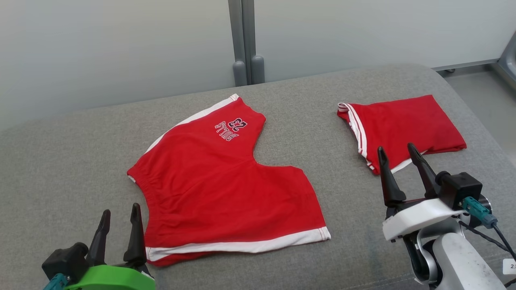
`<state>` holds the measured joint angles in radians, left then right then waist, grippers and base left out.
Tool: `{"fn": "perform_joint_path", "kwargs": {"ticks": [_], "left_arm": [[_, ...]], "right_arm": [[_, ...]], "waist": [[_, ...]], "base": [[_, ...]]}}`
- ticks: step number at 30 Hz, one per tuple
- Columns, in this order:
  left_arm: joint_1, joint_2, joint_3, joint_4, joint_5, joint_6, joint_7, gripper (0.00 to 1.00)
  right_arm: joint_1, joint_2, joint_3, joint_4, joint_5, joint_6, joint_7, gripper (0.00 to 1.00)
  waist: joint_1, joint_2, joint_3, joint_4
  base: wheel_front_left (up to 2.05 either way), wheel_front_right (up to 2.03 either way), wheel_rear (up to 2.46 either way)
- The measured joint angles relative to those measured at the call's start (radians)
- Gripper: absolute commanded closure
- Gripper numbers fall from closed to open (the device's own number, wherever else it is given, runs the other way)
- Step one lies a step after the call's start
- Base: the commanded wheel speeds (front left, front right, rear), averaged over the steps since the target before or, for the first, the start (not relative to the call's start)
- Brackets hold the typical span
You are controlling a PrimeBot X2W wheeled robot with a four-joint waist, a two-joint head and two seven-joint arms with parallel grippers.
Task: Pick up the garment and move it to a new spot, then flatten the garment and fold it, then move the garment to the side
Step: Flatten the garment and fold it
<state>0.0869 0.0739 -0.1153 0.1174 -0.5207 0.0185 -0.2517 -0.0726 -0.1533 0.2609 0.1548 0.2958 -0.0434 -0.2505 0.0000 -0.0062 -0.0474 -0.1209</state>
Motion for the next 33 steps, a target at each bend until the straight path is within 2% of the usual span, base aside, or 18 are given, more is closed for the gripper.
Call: {"fn": "perform_joint_path", "kwargs": {"ticks": [11,33], "left_arm": [[0.048,-0.003,0.003,-0.034,0.027,0.026,0.000,0.00],[0.082,-0.019,0.002,-0.068,0.034,0.034,0.000,0.00]], "right_arm": [[0.041,0.005,0.020,-0.011,-0.009,-0.002,0.000,0.00],[0.062,0.024,0.026,-0.014,-0.011,-0.002,0.000,0.00]], "waist": [[0.0000,0.0000,-0.003,0.006],[0.0000,0.0000,-0.001,0.022]], "base": [[0.00,0.00,0.00],[0.00,0.00,0.00]]}}
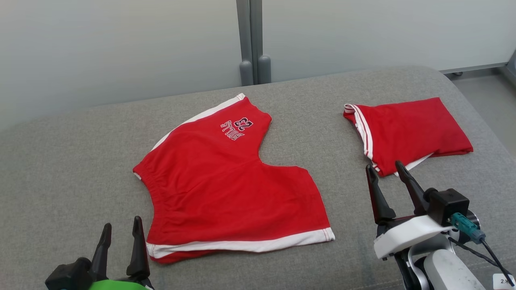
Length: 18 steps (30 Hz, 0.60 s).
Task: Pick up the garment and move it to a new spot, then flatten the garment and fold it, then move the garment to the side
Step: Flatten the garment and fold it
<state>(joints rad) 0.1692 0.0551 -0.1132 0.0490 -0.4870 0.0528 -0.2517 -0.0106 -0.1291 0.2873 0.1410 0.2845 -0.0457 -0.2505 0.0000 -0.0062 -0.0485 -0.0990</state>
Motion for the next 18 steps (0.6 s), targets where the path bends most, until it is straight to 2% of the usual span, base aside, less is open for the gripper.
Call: {"fn": "perform_joint_path", "kwargs": {"ticks": [12,18], "left_arm": [[0.005,0.002,-0.016,0.027,0.007,-0.005,0.000,0.00],[0.005,0.027,-0.027,0.083,0.008,-0.020,0.028,0.00]], "right_arm": [[0.001,0.000,0.010,0.012,-0.003,0.002,0.000,0.00],[0.008,0.000,0.013,0.029,-0.003,0.011,0.000,0.00]], "waist": [[0.0000,0.0000,0.011,0.003],[0.0000,0.0000,0.019,0.001]], "base": [[0.00,0.00,0.00],[0.00,0.00,0.00]]}}
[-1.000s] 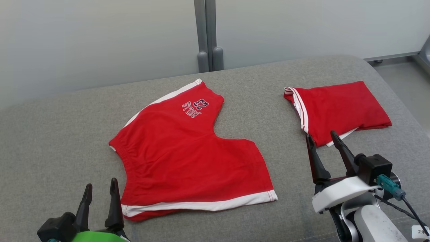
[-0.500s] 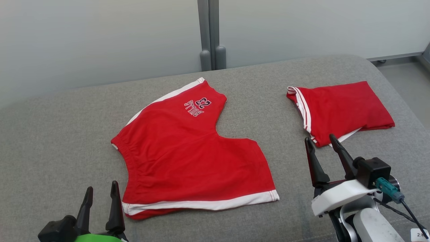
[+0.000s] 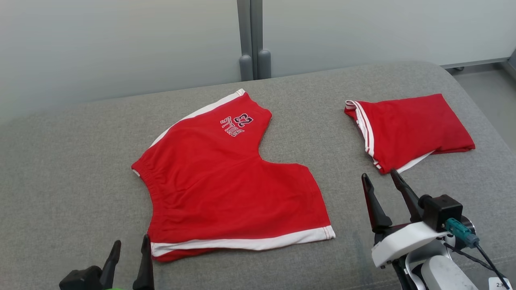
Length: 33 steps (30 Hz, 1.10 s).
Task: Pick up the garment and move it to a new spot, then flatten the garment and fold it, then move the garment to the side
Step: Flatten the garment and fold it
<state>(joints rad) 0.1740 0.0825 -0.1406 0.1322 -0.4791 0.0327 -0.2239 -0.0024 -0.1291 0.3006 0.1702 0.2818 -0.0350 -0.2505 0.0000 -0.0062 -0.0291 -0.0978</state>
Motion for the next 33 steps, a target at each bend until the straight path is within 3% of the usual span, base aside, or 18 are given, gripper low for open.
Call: {"fn": "perform_joint_path", "kwargs": {"ticks": [6,14,28,33], "left_arm": [[-0.004,0.034,-0.033,0.068,0.012,-0.019,0.069,0.00],[-0.079,0.060,-0.050,0.142,0.024,-0.039,0.129,0.00],[-0.187,0.072,-0.072,0.219,0.025,-0.088,0.171,0.00],[-0.194,0.074,-0.084,0.219,0.005,-0.122,0.171,0.09]], "right_arm": [[0.011,-0.013,0.052,0.027,0.000,0.057,0.003,0.00],[0.012,-0.031,0.075,0.063,-0.003,0.088,0.015,0.00],[-0.020,-0.028,0.085,0.081,-0.007,0.098,0.015,0.00],[-0.027,-0.029,0.075,0.097,-0.007,0.098,0.015,0.00]], "waist": [[0.0000,0.0000,0.019,-0.001],[0.0000,0.0000,0.054,-0.009],[0.0000,0.0000,0.133,-0.038],[0.0000,0.0000,0.141,-0.041]], "base": [[0.00,0.00,0.00],[0.00,0.00,0.00],[0.00,0.00,0.00],[0.00,0.00,0.00]]}}
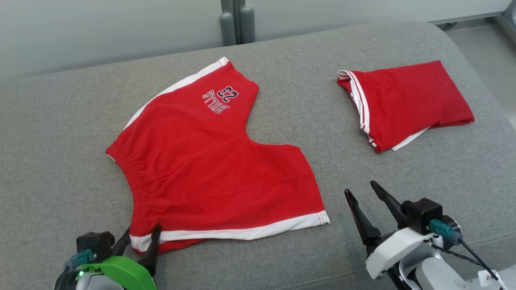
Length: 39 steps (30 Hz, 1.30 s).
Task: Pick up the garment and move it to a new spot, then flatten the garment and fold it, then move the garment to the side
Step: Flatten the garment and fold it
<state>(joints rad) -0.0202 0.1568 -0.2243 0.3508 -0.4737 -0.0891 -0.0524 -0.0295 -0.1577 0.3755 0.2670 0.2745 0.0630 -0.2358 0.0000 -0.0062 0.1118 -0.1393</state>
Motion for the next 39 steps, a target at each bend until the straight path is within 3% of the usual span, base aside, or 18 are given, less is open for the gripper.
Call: {"fn": "perform_joint_path", "kwargs": {"ticks": [11,18,27,30,33,39], "left_arm": [[0.005,0.027,-0.033,-0.021,-0.039,-0.024,0.035,0.12],[0.021,0.041,-0.058,-0.040,-0.077,-0.027,0.061,0.38],[0.046,0.074,-0.078,-0.067,-0.114,-0.035,0.100,0.34],[0.049,0.082,-0.080,-0.071,-0.126,-0.035,0.106,0.56],[0.050,0.083,-0.079,-0.076,-0.137,-0.035,0.110,1.00],[0.050,0.083,-0.062,-0.100,-0.140,-0.035,0.089,1.00]], "right_arm": [[-0.003,0.000,-0.010,0.028,0.000,0.002,-0.001,0.00],[-0.004,0.002,-0.003,0.043,0.000,0.010,-0.002,0.00],[-0.004,0.001,0.018,0.090,0.006,0.021,-0.002,0.00],[-0.003,0.006,0.025,0.112,0.019,0.026,-0.001,0.00],[-0.003,0.013,0.032,0.133,0.027,0.034,0.001,0.00],[-0.005,0.034,0.070,0.176,0.044,0.048,0.032,0.00]], "waist": [[0.0000,0.0000,-0.005,0.020],[0.0000,0.0000,-0.013,0.027],[0.0000,0.0000,-0.021,0.028],[0.0000,0.0000,-0.022,0.029],[0.0000,0.0000,-0.023,0.031],[0.0000,0.0001,-0.022,0.038]], "base": [[0.00,0.00,0.00],[0.00,0.00,0.00],[0.00,0.00,0.00],[0.00,0.00,0.00],[0.00,0.00,0.00],[0.00,0.00,0.00]]}}
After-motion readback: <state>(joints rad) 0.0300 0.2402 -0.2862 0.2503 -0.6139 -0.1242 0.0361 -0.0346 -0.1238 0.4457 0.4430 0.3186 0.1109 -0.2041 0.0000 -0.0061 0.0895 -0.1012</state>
